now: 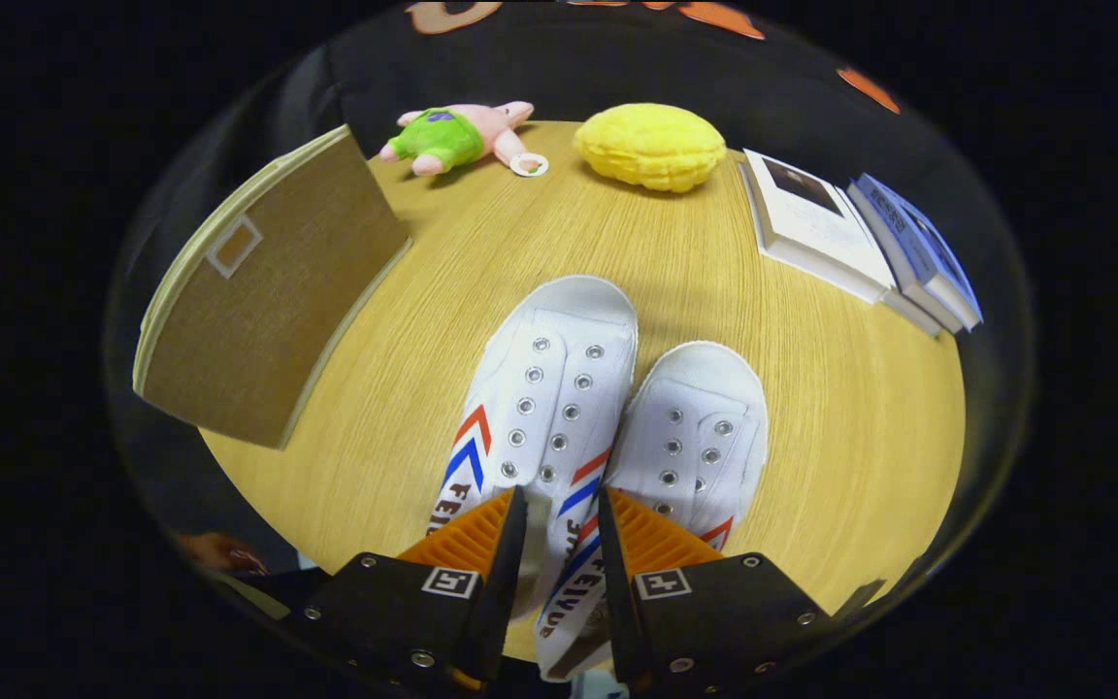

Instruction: Open the storage box then place both shoes into the box .Put the left shoe in first, then the right shoe, with the right side of both shoes facing outward in a uniform manner.

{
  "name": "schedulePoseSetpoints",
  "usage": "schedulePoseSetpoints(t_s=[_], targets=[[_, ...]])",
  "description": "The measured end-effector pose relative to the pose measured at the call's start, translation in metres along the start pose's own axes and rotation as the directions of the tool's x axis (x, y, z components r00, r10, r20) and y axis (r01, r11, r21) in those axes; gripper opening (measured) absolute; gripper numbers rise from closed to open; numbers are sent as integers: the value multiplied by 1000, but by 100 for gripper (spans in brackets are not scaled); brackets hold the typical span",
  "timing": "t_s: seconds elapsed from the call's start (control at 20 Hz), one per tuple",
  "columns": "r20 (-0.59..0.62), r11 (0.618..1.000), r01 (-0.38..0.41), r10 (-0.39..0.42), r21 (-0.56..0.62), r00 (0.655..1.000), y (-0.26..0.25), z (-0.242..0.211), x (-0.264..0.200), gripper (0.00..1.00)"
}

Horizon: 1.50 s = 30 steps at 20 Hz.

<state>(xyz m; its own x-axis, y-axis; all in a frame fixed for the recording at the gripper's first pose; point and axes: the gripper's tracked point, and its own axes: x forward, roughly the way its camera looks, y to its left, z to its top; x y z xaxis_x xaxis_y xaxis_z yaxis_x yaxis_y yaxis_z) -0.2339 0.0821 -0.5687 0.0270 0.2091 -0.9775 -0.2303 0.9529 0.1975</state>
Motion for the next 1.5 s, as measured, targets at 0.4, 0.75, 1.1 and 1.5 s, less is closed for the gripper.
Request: schedulePoseSetpoints(t_s=[0.4, 0.75, 1.1, 1.5], targets=[[66, 971, 189, -181, -145, 981, -2, 0, 4, 12], [56, 990, 116, -112, -75, 992, 11, 5, -3, 2], [-11, 996, 70, -70, 47, 998, 2, -1, 13, 16], [92, 959, -104, 82, 265, 992, 17, 15, -2, 2]])
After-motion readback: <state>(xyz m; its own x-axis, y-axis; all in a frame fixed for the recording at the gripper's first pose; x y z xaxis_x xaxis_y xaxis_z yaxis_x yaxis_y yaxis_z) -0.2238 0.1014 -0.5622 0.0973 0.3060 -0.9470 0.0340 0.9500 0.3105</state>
